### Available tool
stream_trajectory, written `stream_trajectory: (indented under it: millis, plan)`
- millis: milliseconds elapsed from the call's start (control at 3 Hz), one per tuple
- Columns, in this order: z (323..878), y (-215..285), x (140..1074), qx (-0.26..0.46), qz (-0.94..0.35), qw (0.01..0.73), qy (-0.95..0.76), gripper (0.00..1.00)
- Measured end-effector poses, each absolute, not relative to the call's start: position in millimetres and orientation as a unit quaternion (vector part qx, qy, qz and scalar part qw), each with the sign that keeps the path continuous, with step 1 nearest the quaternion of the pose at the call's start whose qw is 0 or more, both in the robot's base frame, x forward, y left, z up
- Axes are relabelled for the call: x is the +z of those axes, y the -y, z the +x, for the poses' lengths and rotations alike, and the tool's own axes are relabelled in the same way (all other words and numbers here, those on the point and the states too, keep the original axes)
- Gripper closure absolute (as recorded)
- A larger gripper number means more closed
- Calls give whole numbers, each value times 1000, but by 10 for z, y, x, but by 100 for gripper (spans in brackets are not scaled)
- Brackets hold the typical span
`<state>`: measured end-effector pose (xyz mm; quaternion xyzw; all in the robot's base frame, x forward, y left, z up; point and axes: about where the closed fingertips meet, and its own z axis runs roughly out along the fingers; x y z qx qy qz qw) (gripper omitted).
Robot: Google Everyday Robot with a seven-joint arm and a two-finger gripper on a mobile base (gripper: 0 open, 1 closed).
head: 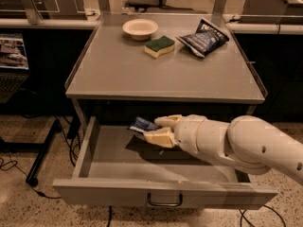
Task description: Place rxbar blueberry into top drawer
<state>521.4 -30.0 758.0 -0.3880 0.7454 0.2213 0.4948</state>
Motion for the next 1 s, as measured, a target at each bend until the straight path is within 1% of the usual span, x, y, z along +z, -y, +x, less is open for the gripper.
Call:
stream_trajectory:
  millis: [333, 1000]
  plan:
    - [5151, 501, 7287, 206, -360, 502, -759, 100]
    - [5134, 714, 6840, 200, -329, 488, -784, 100]
